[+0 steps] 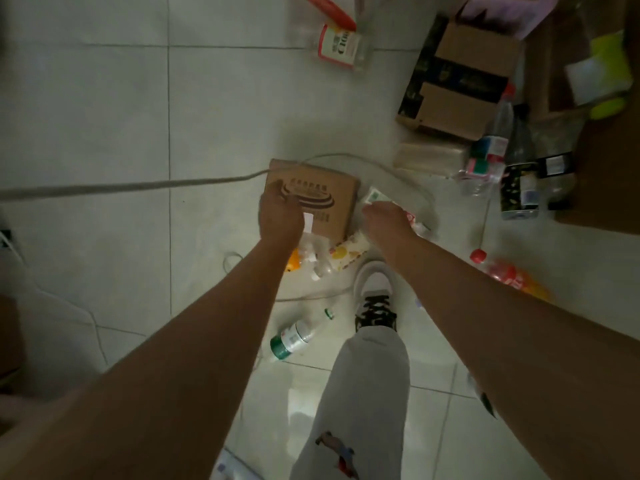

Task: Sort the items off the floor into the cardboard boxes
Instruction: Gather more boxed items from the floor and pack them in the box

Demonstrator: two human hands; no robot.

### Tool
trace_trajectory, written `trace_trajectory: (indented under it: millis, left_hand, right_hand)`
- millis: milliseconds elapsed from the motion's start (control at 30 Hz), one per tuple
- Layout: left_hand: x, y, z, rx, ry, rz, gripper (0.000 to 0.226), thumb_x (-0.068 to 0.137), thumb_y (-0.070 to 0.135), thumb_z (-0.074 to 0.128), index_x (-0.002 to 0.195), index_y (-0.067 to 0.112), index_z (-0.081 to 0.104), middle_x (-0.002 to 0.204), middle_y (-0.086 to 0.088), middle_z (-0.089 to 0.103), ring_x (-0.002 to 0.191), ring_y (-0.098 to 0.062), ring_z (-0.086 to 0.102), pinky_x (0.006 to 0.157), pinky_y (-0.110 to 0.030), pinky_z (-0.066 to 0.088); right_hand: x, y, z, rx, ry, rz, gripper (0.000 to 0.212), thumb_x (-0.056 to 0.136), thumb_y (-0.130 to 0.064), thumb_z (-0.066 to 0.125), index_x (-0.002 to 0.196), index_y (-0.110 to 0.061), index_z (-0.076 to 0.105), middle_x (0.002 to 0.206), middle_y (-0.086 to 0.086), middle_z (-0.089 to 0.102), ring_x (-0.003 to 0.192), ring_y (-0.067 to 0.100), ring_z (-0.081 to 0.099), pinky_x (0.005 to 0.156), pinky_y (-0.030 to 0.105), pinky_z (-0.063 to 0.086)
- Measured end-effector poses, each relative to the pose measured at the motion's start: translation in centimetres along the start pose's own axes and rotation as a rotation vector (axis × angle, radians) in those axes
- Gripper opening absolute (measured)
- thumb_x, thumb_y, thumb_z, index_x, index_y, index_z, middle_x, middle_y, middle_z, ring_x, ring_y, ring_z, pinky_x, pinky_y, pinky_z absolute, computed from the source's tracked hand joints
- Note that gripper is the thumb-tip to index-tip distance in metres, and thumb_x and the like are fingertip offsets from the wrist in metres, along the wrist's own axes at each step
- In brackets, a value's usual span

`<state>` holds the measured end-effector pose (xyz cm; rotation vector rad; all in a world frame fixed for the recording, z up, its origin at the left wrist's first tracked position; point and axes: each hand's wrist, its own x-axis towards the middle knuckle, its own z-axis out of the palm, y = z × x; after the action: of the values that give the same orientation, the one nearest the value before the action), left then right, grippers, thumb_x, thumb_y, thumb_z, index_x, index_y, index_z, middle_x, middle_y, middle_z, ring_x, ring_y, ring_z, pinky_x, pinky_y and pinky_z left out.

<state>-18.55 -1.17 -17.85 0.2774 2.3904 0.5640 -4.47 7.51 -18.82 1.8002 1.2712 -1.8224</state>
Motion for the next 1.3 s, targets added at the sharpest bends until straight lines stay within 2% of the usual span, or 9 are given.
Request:
trace_trajectory:
  millis: [333, 467, 600, 767, 833, 967, 1033, 1133, 1300]
  left_hand:
    - [8.6, -5.1, 2.5, 0.096, -0.071, -0.315, 0.072, 0.096, 0.045, 0.039, 0.151, 0.006, 0.015, 0.153, -0.019, 0.031, 0.137, -0.036, 0.035, 0.111, -0.046, 0.033]
    - [8.4, -5.5, 1.7, 0.014, -0.232, -0.297, 0.061, 0.099, 0.047, 0.038, 0.142, 0.003, 0.038, 0.142, -0.02, 0.045, 0.128, -0.035, 0.046, 0.107, -0.047, 0.04]
    - [6.4, -3.1, 0.2, 0.004, -0.171, -0.183, 0.055, 0.098, 0.047, 0.04, 0.13, 0.005, 0.053, 0.127, -0.017, 0.057, 0.115, -0.033, 0.056, 0.101, -0.046, 0.046]
    - [0.9, 1.9, -0.6, -0.326, -0.232, -0.243, 0.051, 0.095, 0.042, 0.046, 0.123, 0.002, 0.058, 0.11, -0.012, 0.067, 0.089, -0.02, 0.064, 0.062, -0.025, 0.049]
    - [-2.4, 4.4, -0.3, -0.435, -0.29, -0.316, 0.049, 0.096, 0.044, 0.044, 0.124, 0.005, 0.057, 0.109, -0.011, 0.068, 0.089, -0.021, 0.066, 0.065, -0.027, 0.049]
    - [-10.1, 10.2, -0.2, -0.679, -0.401, -0.455, 0.042, 0.1, 0.045, 0.038, 0.126, 0.017, 0.055, 0.115, -0.007, 0.066, 0.1, -0.024, 0.064, 0.063, -0.03, 0.056]
    - [-13.8, 13.6, -0.8, -0.737, -0.484, -0.312, 0.039, 0.099, 0.046, 0.038, 0.128, 0.027, 0.055, 0.11, 0.008, 0.069, 0.101, -0.013, 0.065, 0.061, -0.02, 0.055]
    - [-18.2, 18.7, -2.3, -0.771, -0.588, -0.125, 0.063, 0.084, 0.061, 0.045, 0.133, 0.023, 0.051, 0.125, 0.009, 0.061, 0.113, -0.008, 0.058, 0.093, -0.03, 0.047]
    - [-23.4, 27.2, -7.5, -1.15, -0.515, -0.384, 0.023, 0.103, 0.027, 0.037, 0.116, 0.019, 0.054, 0.09, -0.007, 0.056, 0.069, -0.02, 0.051, 0.058, -0.025, 0.042]
  right_hand:
    - [6.4, 2.4, 4.3, 0.102, -0.087, 0.124, 0.028, 0.097, -0.024, 0.046, 0.119, -0.008, 0.055, 0.101, 0.007, 0.058, 0.078, 0.017, 0.053, 0.053, 0.024, 0.034]
    - [5.8, 2.3, 4.7, 0.214, -0.112, 0.07, 0.051, 0.093, -0.024, 0.052, 0.142, -0.018, 0.042, 0.129, 0.003, 0.057, 0.097, 0.017, 0.054, 0.065, 0.024, 0.041]
    - [3.1, -0.2, 3.5, 0.258, 0.038, -0.129, 0.059, 0.086, -0.027, 0.052, 0.143, -0.024, 0.043, 0.136, 0.004, 0.051, 0.115, 0.023, 0.057, 0.096, 0.041, 0.05]
    - [-4.3, -4.2, -1.4, 0.14, 0.3, -0.384, 0.059, 0.089, -0.024, 0.049, 0.147, -0.021, 0.039, 0.14, 0.006, 0.037, 0.126, 0.025, 0.045, 0.105, 0.046, 0.042]
    - [-8.2, -5.4, -3.6, 0.03, 0.422, -0.469, 0.056, 0.092, -0.022, 0.051, 0.147, -0.017, 0.039, 0.142, 0.006, 0.037, 0.13, 0.025, 0.039, 0.109, 0.045, 0.037]
    - [-17.0, -8.2, -7.3, -0.235, 0.679, -0.634, 0.044, 0.092, -0.023, 0.055, 0.135, -0.016, 0.054, 0.136, 0.008, 0.046, 0.128, 0.024, 0.039, 0.109, 0.045, 0.033]
    - [-21.6, -9.7, -8.6, -0.317, 0.812, -0.705, 0.038, 0.088, -0.024, 0.059, 0.125, -0.017, 0.063, 0.131, 0.008, 0.052, 0.125, 0.025, 0.042, 0.111, 0.047, 0.03]
    - [-27.6, -11.7, -11.4, -0.319, 0.978, -0.76, 0.028, 0.088, -0.035, 0.063, 0.109, -0.017, 0.068, 0.121, 0.007, 0.058, 0.117, 0.027, 0.049, 0.105, 0.045, 0.036]
    - [-37.7, -14.8, -19.5, -0.054, 0.922, -0.588, 0.068, 0.088, -0.074, 0.033, 0.14, -0.03, 0.035, 0.128, 0.001, 0.057, 0.115, 0.024, 0.05, 0.095, 0.044, 0.043]
